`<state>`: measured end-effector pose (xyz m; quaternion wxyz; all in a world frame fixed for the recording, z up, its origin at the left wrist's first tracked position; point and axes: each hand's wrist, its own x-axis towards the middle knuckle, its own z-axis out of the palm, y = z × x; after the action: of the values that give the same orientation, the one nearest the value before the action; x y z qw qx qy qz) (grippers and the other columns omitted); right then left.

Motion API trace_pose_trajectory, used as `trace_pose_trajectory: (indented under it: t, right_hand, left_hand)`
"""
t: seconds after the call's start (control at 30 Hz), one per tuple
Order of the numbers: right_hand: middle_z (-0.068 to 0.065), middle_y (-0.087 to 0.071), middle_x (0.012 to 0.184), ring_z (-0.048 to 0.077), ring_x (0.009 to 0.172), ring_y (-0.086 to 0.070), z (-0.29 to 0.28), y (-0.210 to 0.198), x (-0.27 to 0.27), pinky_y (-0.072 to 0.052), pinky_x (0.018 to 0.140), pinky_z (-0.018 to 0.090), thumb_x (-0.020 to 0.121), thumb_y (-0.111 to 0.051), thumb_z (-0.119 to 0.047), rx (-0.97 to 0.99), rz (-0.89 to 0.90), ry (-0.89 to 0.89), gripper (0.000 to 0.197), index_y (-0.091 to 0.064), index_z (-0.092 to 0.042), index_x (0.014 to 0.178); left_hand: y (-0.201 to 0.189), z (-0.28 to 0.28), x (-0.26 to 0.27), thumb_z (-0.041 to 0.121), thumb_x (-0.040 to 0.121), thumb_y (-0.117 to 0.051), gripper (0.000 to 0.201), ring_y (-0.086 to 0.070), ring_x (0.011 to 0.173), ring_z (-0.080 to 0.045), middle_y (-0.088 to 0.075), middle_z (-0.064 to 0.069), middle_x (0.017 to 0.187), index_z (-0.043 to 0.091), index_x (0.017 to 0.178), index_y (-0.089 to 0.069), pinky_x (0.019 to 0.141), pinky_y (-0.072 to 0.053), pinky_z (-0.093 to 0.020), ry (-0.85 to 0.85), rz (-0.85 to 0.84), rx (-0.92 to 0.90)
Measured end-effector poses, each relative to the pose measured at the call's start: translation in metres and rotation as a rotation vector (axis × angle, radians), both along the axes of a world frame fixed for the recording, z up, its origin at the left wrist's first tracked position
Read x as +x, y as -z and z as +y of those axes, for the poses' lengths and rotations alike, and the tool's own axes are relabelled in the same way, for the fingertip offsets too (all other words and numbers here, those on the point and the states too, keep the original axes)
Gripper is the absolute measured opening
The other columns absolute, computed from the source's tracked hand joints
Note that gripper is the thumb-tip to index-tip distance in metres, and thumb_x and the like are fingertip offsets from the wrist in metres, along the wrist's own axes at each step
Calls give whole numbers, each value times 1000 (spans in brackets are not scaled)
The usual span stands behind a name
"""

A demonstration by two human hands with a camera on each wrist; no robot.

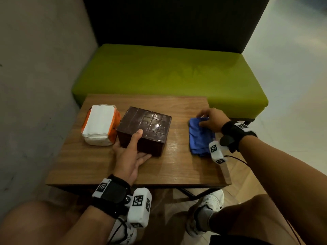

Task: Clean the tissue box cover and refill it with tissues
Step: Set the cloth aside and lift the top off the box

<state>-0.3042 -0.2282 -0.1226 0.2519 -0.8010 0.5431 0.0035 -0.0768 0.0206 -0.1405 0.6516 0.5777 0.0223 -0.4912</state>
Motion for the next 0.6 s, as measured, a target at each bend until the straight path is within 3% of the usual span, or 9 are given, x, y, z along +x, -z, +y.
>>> trace_pose_trajectory:
  t: [0.07,0.1,0.17,0.2,0.27,0.33,0.43,0.53,0.6]
  right_hand:
    - [16,-59,132,40,125,-53,10,4,9,-49,100,47,97,-71,-20,-166,64,69,32,-70,-24,129]
    - [18,-58,130,42,124,-53,20,2,15,-49,100,49,99,-67,-20,-230,9,95,30,-70,-22,128]
    - [16,-66,119,38,111,-62,44,-4,30,-49,89,38,102,-64,-19,-278,-218,97,21,-73,-13,120]
    - [13,-71,111,32,103,-66,61,-10,39,-47,82,32,104,-64,-21,-221,-330,85,21,-74,-9,117]
    - [6,-76,105,21,98,-70,94,-15,56,-47,80,28,106,-63,-31,-19,-484,53,28,-73,-8,119]
    - [0,-75,111,15,104,-71,120,-14,69,-54,88,28,105,-64,-40,149,-581,60,37,-68,-12,128]
    - [0,-71,126,17,117,-67,133,-6,76,-57,102,38,102,-68,-37,171,-656,123,45,-60,-15,141]
    - [1,-72,131,19,119,-68,132,-1,73,-58,105,45,101,-70,-34,168,-661,175,48,-59,-16,144]
    - [1,-73,130,17,117,-70,132,2,72,-59,104,47,99,-71,-37,192,-672,195,52,-58,-18,146]
  left_hand:
    - [1,-4,-3,36,84,-90,89,-77,109,-38,-67,-14,140,32,155,-37,96,-63,-59,-15,-4,28]
    - [0,-5,-4,36,84,-91,90,-77,108,-37,-67,-14,139,31,154,-35,96,-63,-58,-21,-8,39]
    - [1,-9,-6,41,80,-93,96,-76,107,-37,-65,-12,139,31,154,-34,95,-65,-55,-29,-30,64]
    - [2,-12,-6,45,77,-95,100,-77,107,-36,-65,-11,138,31,155,-33,93,-66,-53,-27,-45,87]
    - [1,-16,-8,55,72,-96,107,-79,102,-34,-68,-11,133,27,155,-34,87,-68,-47,18,-84,145]
    - [-2,-19,-10,63,73,-92,107,-79,101,-31,-71,-12,126,20,153,-36,78,-69,-43,99,-135,202]
    - [-7,-19,-7,74,70,-88,113,-75,102,-29,-67,-10,126,20,156,-38,61,-67,-37,215,-232,270]
    - [-9,-16,0,85,63,-84,115,-70,103,-27,-64,0,122,26,154,-44,62,-64,-34,357,-352,349]
    - [-12,-14,4,86,67,-81,99,-67,106,-24,-64,6,116,28,143,-54,71,-62,-36,410,-423,348]
